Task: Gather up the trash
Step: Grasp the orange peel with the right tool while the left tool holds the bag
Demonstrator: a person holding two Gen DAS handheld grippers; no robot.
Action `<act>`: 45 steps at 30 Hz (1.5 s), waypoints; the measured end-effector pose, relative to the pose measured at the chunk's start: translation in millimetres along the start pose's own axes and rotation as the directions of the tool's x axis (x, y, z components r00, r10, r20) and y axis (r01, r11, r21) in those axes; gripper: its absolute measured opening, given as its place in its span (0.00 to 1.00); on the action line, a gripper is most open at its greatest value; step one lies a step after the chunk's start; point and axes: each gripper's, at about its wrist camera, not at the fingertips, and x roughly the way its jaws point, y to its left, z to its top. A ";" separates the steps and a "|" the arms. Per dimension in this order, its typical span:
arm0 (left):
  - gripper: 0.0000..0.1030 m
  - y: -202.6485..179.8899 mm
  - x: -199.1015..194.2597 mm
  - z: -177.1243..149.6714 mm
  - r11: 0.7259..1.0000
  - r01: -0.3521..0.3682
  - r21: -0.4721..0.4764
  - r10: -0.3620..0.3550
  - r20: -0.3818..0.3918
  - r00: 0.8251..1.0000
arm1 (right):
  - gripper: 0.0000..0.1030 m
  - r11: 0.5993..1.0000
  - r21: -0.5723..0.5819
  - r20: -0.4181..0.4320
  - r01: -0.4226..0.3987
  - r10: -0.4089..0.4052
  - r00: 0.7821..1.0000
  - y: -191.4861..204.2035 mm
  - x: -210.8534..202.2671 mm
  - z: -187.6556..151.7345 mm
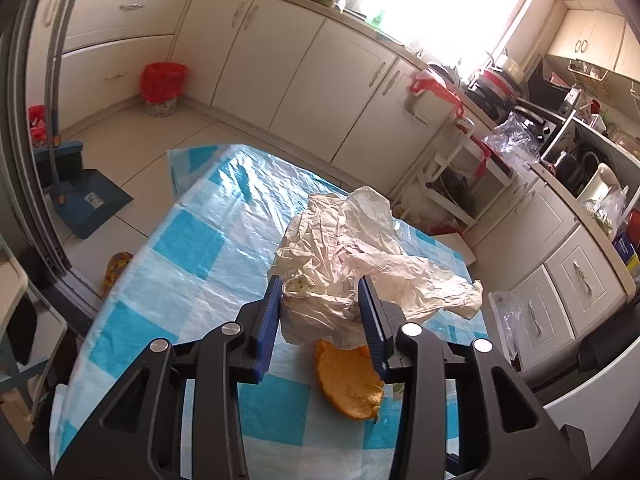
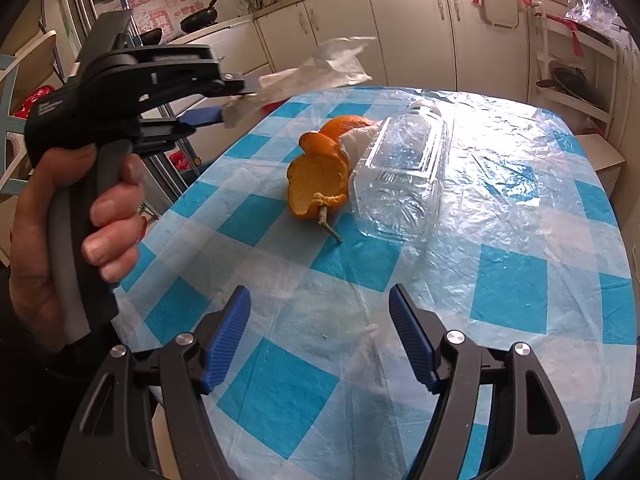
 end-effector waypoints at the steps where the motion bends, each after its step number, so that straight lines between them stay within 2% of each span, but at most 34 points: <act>1: 0.35 6.0 -7.6 -0.8 1.000 -0.006 -0.005 0.006 0.008 1.000 | 0.67 1.000 0.004 -0.002 -0.006 0.006 1.000 1.0 1.2 0.2; 8: 0.35 47.6 -39.2 -17.8 0.998 -0.024 -0.054 0.024 0.012 1.000 | 0.67 0.995 0.080 -0.004 -0.055 0.055 0.998 0.7 14.0 10.9; 12: 0.35 62.0 -47.9 -22.3 0.997 -0.013 -0.073 0.014 0.011 1.000 | 0.67 0.979 0.182 0.018 -0.092 0.090 0.996 0.5 25.7 18.2; 15: 0.35 67.0 -53.9 -19.4 0.997 0.005 -0.081 -0.003 0.020 1.000 | 0.67 0.952 0.281 0.032 -0.118 0.114 0.993 -3.5 39.6 20.9; 22: 0.35 70.9 -63.4 -16.5 0.995 0.056 -0.079 -0.053 0.041 0.998 | 0.66 0.882 0.460 0.120 -0.102 0.052 0.991 -7.3 46.5 26.1; 27: 0.35 77.7 -63.4 -18.8 0.992 0.079 -0.095 -0.075 0.040 0.996 | 0.65 0.873 0.483 0.118 -0.074 0.019 0.993 -0.9 54.6 38.0; 30: 0.35 83.0 -62.5 -19.9 0.991 0.083 -0.106 -0.079 0.039 0.996 | 0.58 0.865 0.499 0.109 -0.043 -0.013 0.994 -2.9 59.2 42.5; 32: 0.35 86.2 -62.2 -20.1 0.990 0.082 -0.112 -0.078 0.040 0.996 | 0.48 0.865 0.501 0.091 -0.008 -0.044 0.995 -3.5 62.7 47.0; 36: 0.35 88.2 -63.5 -19.3 0.990 0.080 -0.113 -0.075 0.046 0.996 | 0.19 0.862 0.507 0.052 0.017 -0.050 0.997 -8.0 67.4 48.9; 41: 0.35 79.4 -70.3 -22.2 0.994 0.072 -0.079 -0.067 0.060 0.996 | 0.17 0.889 0.458 0.043 -0.003 -0.018 0.999 -1.4 58.6 40.9; 45: 0.35 68.6 -76.5 -30.5 0.997 0.068 -0.045 -0.065 0.058 0.996 | 0.17 0.933 0.359 0.029 0.003 -0.014 0.999 10.2 36.9 27.5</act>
